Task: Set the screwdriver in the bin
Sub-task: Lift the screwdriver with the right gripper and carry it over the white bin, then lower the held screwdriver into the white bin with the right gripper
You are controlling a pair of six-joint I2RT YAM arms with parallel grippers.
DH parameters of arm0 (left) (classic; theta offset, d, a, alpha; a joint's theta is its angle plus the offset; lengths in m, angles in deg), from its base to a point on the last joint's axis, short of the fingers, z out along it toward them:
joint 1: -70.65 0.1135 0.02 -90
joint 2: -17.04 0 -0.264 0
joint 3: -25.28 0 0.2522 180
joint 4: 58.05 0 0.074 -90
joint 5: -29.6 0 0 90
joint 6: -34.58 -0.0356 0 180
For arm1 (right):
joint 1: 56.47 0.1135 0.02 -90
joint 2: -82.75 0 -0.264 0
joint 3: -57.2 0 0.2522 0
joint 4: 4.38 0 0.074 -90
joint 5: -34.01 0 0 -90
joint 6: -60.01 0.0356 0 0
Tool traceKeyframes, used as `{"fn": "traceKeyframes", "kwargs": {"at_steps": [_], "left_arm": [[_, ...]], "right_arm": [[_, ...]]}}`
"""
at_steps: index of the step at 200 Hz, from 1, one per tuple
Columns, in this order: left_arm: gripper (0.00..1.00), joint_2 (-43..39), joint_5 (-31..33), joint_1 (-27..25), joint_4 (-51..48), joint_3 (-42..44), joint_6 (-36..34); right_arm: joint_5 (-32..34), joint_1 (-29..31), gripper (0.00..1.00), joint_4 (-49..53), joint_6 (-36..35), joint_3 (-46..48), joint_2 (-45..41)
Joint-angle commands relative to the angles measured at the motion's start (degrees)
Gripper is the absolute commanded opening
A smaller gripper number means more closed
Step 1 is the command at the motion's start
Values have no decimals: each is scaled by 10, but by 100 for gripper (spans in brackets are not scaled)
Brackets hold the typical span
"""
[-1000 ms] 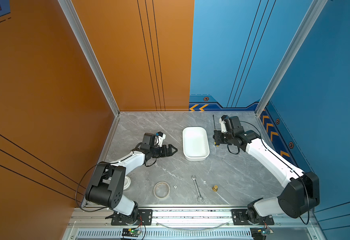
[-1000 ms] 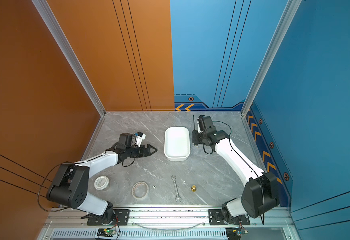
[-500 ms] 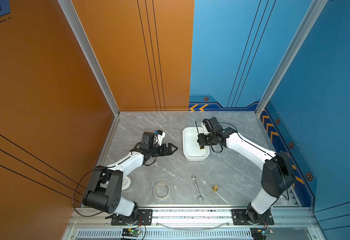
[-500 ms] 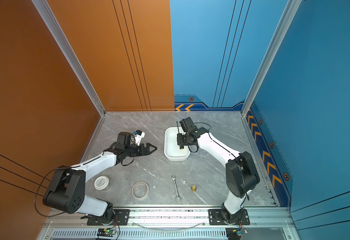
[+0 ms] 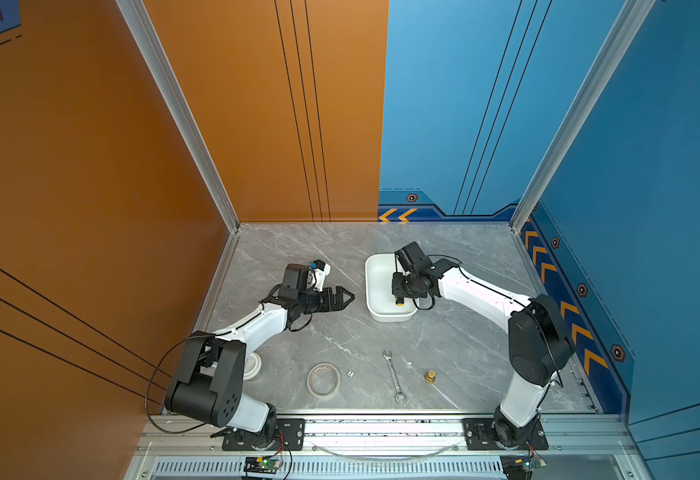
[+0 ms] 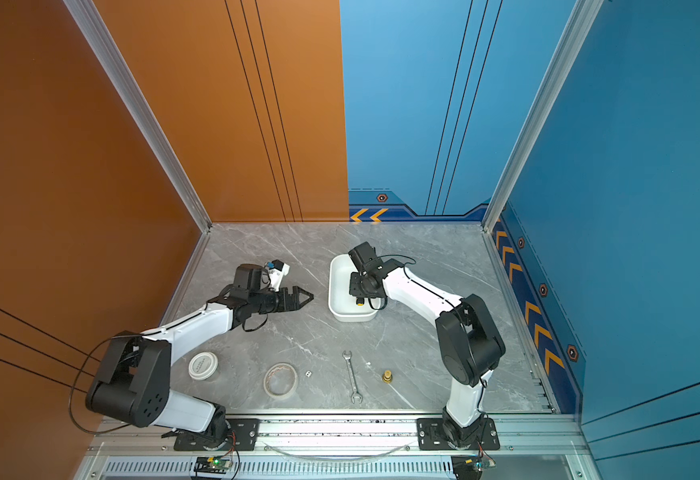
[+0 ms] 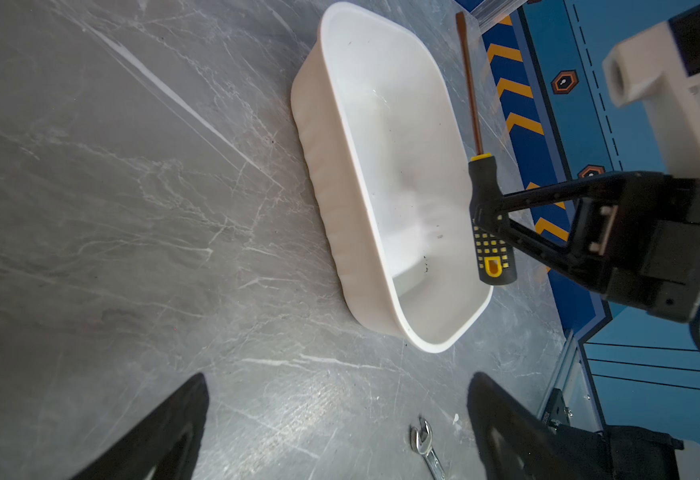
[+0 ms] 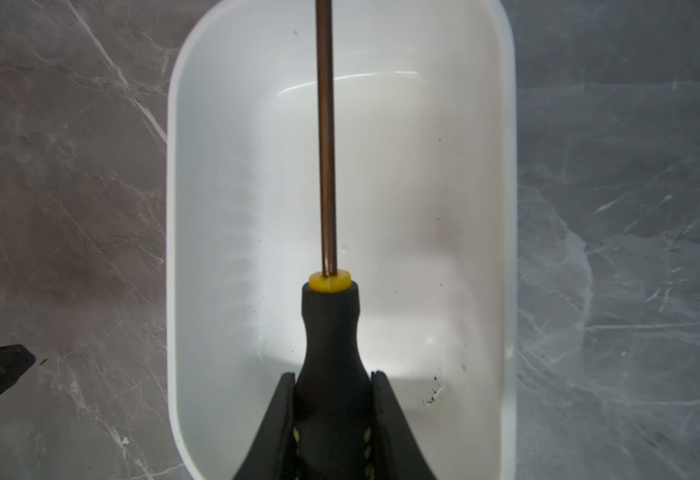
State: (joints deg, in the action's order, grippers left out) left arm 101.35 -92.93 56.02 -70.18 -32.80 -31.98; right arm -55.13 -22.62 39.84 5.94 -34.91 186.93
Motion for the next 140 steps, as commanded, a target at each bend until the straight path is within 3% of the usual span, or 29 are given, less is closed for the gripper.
{"fn": "traceKeyframes", "kwargs": {"at_steps": [1, 140], "left_arm": [[98, -14, 13, 4, -11, 9, -13], [98, -19, 23, 5, -17, 15, -22]], "right_arm": [[26, 3, 0, 6, 26, -21, 18], [52, 16, 0, 20, 36, -62, 102]]}}
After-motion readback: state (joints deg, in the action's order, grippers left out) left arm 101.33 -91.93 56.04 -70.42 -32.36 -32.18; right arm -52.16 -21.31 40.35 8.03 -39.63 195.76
